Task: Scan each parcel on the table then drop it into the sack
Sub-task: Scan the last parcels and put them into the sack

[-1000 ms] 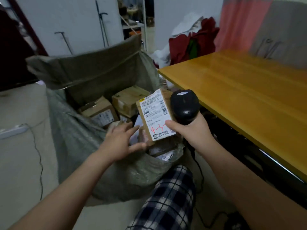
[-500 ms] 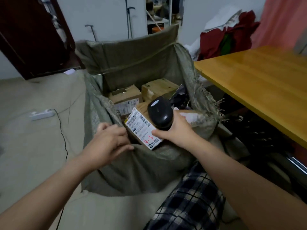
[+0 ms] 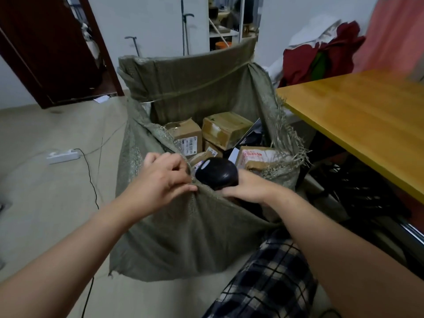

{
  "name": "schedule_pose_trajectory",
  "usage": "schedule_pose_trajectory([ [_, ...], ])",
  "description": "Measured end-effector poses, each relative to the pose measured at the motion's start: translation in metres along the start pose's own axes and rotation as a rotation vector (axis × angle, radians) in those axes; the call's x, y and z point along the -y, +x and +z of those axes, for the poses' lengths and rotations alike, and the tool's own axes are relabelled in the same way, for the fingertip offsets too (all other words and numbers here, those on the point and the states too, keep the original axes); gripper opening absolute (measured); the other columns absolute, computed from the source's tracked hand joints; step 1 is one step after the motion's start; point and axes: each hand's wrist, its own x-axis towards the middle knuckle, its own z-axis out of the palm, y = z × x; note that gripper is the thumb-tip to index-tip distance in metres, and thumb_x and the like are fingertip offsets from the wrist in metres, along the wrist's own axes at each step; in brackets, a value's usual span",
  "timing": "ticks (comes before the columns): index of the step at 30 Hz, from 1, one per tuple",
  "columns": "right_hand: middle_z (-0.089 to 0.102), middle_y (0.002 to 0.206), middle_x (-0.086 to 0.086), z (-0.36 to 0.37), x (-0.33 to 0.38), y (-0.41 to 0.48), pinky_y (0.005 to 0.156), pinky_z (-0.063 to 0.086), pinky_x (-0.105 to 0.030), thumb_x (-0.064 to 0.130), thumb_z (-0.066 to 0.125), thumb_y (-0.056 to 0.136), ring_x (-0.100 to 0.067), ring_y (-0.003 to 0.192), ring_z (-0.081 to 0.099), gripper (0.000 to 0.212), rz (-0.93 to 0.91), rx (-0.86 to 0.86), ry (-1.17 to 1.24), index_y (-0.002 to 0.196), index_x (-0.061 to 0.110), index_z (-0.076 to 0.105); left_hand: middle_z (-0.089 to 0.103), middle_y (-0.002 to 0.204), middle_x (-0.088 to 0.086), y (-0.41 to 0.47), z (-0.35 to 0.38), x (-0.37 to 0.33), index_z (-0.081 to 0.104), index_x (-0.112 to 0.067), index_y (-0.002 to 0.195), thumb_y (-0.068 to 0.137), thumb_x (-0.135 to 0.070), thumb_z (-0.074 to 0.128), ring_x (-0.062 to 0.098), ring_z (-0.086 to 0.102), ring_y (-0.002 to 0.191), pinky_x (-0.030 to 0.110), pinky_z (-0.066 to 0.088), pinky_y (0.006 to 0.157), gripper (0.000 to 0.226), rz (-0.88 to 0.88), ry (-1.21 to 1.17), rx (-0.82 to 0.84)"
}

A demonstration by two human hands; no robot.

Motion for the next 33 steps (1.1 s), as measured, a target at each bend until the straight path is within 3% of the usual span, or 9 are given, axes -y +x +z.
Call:
schedule_pose_trajectory([
  [6,0.062,0.090,0.003,-0.043,-0.043,-0.017,0.074,0.045,-0.026,0.013,0.073,0.070,-0.020,0.093,0.060,0.027,0.149,0.145,-0.469,0.085,0.029,0.056,0.067,0.091,-0.020,-0.003,0.023,0.004,0.072,-0.024,0.086,0.088,-0.073,0.029,-0.009,0.043,0.095,0.011,0.020,0.098,0.065,-0.166,-0.268,-0.008],
  [10,0.059,0.111,0.004,-0.039,-0.051,-0.009,0.088,0.041,-0.026,0.011,0.075,0.073,-0.013,0.107,0.053,0.056,-0.036,-0.131,-0.355,0.125,0.021,0.056,0.060,0.078,-0.017,0.000,0.018,0.008,0.066,-0.028,0.081,0.080,-0.070,0.038,-0.009,0.045,0.089,0.005,0.029,0.085,0.050,-0.252,-0.362,0.085],
  [15,0.057,0.112,0.006,-0.033,-0.064,-0.001,0.099,0.040,-0.030,0.017,0.078,0.073,-0.019,0.114,0.054,0.051,0.123,0.131,-0.474,0.114,0.032,0.051,0.053,0.069,-0.011,0.005,0.010,0.012,0.061,-0.028,0.084,0.078,-0.078,0.025,0.015,0.046,0.079,0.015,0.031,0.072,0.061,-0.196,-0.208,0.301],
  [19,0.054,0.121,0.007,-0.051,-0.067,-0.043,0.097,0.032,-0.020,0.008,0.076,0.074,-0.011,0.120,0.047,0.068,0.007,-0.349,-0.283,0.135,0.021,0.048,0.065,0.092,-0.001,0.022,0.029,-0.003,0.046,-0.024,0.110,0.090,-0.062,0.043,0.024,0.061,0.093,0.030,0.031,0.074,0.043,-0.229,0.019,0.455],
  [22,0.058,0.130,-0.002,-0.046,-0.073,-0.066,0.097,0.038,-0.026,0.011,0.076,0.075,-0.018,0.124,0.050,0.075,-0.008,-0.496,-0.196,0.141,0.021,0.042,0.063,0.121,0.007,0.041,0.064,-0.032,0.022,-0.023,0.147,0.083,-0.077,0.030,0.026,0.052,0.121,0.042,0.026,0.102,0.084,-0.295,0.118,0.688],
  [24,0.059,0.129,-0.005,-0.045,-0.073,-0.068,0.093,0.040,-0.027,0.010,0.075,0.076,-0.020,0.122,0.052,0.073,0.007,-0.582,-0.165,0.141,0.021,0.042,0.062,0.121,0.006,0.057,0.082,-0.057,0.039,-0.022,0.143,0.089,-0.070,0.033,0.027,0.049,0.122,0.043,0.021,0.102,0.072,-0.318,0.090,0.757],
  [26,0.059,0.122,0.001,-0.053,-0.061,-0.067,0.089,0.038,-0.025,0.007,0.075,0.077,-0.013,0.115,0.051,0.071,-0.016,-0.724,-0.055,0.139,0.020,0.043,0.064,0.102,0.001,0.082,0.074,-0.063,0.063,-0.021,0.112,0.098,-0.050,0.041,0.024,0.055,0.112,0.037,0.023,0.093,0.039,-0.324,0.052,0.599],
  [30,0.057,0.115,0.005,-0.066,-0.034,-0.063,0.090,0.040,-0.022,-0.003,0.073,0.075,-0.012,0.112,0.054,0.067,-0.122,-1.098,0.284,0.135,0.013,0.047,0.063,0.089,0.008,0.143,-0.001,-0.039,0.062,-0.011,0.094,0.101,-0.032,0.044,0.031,0.059,0.092,0.038,0.036,0.078,0.028,-0.411,-0.022,-0.178],
  [33,0.061,0.117,-0.001,-0.072,-0.019,-0.062,0.092,0.044,-0.025,-0.005,0.073,0.072,-0.015,0.111,0.057,0.064,-0.183,-1.208,0.358,0.131,0.010,0.051,0.065,0.107,0.009,0.154,-0.008,-0.046,0.057,-0.013,0.113,0.094,-0.055,0.041,0.029,0.060,0.101,0.040,0.043,0.087,0.048,-0.381,-0.067,0.065],
])
